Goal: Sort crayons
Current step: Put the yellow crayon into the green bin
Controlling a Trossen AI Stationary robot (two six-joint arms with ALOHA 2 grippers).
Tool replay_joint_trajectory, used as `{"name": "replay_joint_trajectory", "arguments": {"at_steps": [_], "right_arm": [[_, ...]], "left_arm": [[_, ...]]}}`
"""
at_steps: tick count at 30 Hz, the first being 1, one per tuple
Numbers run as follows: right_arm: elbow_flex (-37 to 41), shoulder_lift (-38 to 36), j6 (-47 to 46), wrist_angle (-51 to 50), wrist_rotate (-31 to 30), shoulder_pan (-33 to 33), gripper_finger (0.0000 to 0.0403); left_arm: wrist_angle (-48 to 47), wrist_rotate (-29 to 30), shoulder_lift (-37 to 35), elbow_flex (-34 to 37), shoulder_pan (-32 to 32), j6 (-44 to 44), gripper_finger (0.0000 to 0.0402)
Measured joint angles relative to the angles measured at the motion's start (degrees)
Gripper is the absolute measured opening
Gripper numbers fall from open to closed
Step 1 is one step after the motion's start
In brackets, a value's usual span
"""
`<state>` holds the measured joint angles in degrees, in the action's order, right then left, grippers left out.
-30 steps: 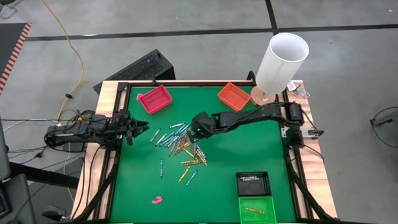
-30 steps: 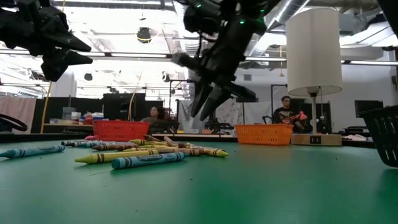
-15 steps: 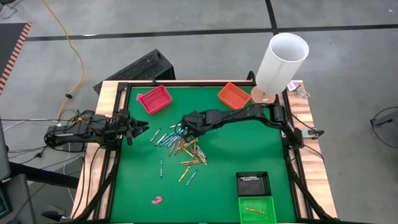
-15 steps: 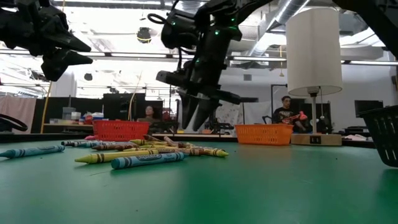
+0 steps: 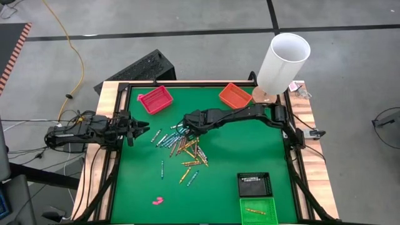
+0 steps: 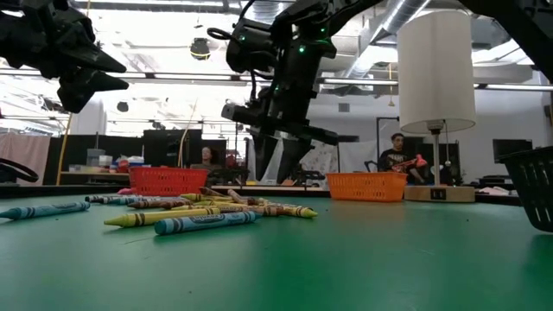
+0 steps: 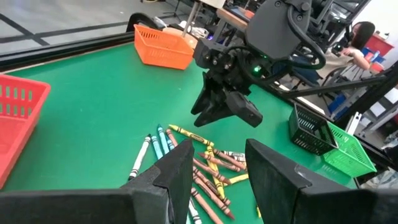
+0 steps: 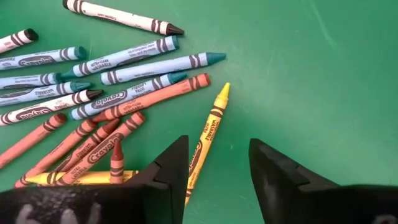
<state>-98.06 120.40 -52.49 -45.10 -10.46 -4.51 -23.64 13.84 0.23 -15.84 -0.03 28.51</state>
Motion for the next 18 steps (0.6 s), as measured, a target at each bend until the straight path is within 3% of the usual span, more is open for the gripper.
{"name": "replay_joint_trajectory", "arguments": {"at_steps": [18], "right_arm": [[0.1, 3.7, -0.3, 0.8, 1.5, 0.7, 0.0148]], "left_arm": [[-0.5, 0.0, 0.0, 0.0, 0.0, -0.2, 0.0135]]}}
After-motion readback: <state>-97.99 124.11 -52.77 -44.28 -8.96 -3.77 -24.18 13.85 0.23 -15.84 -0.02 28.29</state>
